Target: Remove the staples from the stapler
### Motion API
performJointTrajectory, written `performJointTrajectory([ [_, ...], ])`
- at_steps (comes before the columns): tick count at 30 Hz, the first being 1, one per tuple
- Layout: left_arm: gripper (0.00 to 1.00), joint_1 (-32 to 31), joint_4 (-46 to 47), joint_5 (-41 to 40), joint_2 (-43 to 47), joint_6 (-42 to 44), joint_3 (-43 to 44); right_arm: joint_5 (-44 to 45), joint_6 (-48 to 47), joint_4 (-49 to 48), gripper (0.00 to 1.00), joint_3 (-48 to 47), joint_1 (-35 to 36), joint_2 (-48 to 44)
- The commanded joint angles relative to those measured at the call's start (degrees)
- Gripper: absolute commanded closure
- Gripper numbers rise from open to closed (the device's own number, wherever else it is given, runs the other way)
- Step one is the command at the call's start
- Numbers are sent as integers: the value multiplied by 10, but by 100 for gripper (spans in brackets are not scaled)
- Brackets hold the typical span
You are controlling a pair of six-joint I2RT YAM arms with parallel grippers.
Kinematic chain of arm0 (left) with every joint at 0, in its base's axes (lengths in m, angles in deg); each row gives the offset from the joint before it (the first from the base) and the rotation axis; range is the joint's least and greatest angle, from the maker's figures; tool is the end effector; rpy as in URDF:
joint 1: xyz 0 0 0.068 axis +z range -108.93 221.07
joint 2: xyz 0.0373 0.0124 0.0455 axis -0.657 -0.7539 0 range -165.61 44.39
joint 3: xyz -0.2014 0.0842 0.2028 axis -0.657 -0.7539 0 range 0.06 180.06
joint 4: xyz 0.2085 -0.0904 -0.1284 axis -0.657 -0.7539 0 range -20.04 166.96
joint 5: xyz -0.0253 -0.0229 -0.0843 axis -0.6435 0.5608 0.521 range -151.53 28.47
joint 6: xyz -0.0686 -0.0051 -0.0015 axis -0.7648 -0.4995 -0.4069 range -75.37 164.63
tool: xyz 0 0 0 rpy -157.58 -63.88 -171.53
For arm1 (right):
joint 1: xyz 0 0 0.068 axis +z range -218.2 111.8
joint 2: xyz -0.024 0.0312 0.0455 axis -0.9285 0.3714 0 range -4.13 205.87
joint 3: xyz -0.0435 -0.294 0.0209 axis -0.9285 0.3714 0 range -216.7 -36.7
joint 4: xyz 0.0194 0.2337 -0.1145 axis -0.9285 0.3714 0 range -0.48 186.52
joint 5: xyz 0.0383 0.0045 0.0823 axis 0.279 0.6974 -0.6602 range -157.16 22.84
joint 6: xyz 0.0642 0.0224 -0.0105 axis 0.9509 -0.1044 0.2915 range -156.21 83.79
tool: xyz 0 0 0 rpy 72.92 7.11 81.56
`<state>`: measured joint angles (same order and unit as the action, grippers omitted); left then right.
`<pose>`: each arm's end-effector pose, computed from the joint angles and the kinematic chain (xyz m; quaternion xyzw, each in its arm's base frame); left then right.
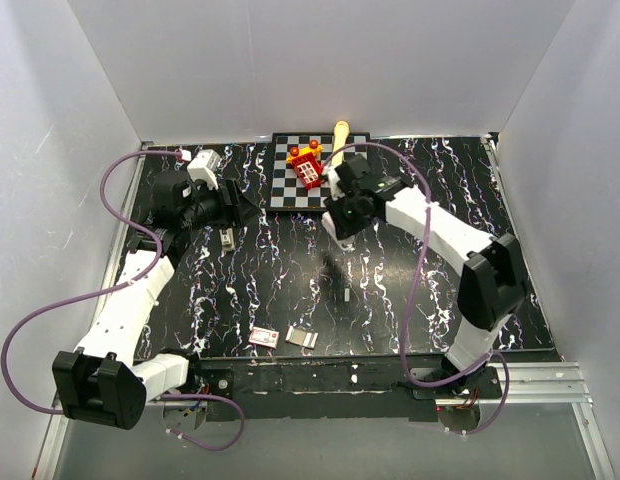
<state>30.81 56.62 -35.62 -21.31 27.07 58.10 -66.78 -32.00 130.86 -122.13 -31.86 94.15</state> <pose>0.2521 -0.0704 0.3464 0.0620 0.8410 -0.3072 0.4411 0.3139 0.2304 0.2993 -0.2623 0.9147 0.1035 0.2894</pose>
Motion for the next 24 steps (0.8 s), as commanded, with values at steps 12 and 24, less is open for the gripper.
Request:
performJointTrajectory([
  [12,34,-3,9,-24,32,-6,-6,-28,-168,8,98,-110,92,146],
  [24,34,-3,11,-20,35,-8,-7,-10,-155,-21,76,-95,101,184],
])
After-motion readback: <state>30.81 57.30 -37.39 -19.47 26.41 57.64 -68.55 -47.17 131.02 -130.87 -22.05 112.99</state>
